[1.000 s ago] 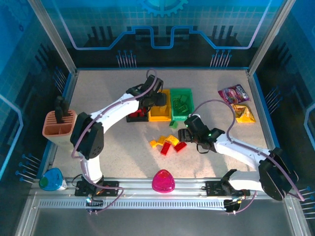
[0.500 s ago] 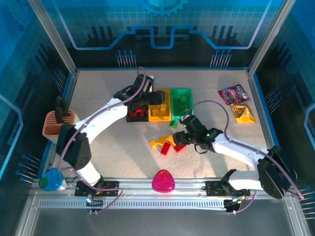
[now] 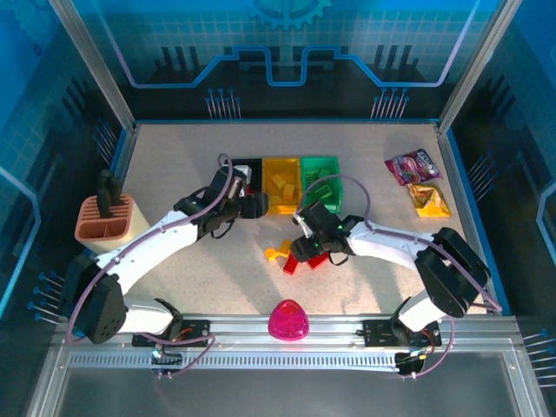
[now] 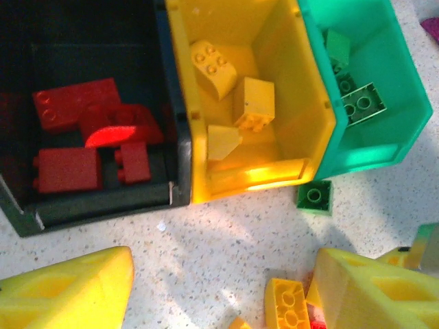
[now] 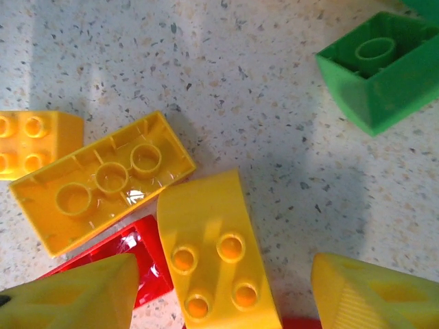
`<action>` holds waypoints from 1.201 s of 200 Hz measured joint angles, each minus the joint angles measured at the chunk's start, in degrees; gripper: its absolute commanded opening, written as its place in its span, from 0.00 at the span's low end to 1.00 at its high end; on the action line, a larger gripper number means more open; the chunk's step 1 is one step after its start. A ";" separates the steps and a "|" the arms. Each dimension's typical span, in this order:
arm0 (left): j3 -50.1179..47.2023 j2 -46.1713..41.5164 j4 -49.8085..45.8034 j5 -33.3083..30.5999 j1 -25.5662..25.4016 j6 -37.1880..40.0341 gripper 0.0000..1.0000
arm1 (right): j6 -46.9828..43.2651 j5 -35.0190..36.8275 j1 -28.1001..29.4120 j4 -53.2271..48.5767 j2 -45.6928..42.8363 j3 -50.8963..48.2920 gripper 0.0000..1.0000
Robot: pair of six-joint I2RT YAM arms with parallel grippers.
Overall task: Sort the legos into containers by color
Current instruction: Pick up the lego from the center of the table, then place the lego in the container.
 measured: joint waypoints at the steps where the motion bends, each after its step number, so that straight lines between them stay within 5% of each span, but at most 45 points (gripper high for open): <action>1: -0.09 -0.09 0.00 0.02 0.02 -0.02 0.70 | -0.02 0.00 0.00 0.00 0.11 0.04 0.61; 74: -6.08 -5.33 -0.02 -0.96 1.05 -0.85 0.69 | 0.02 1.75 0.50 -0.48 3.41 2.43 0.28; 180: -13.68 -10.21 0.79 -0.85 0.83 -2.67 0.69 | -1.09 5.68 1.03 -4.26 -4.48 10.38 0.28; 240: -20.70 -15.56 1.09 -0.83 -2.93 -6.99 0.68 | -3.21 5.81 -4.81 -6.12 4.20 26.53 0.28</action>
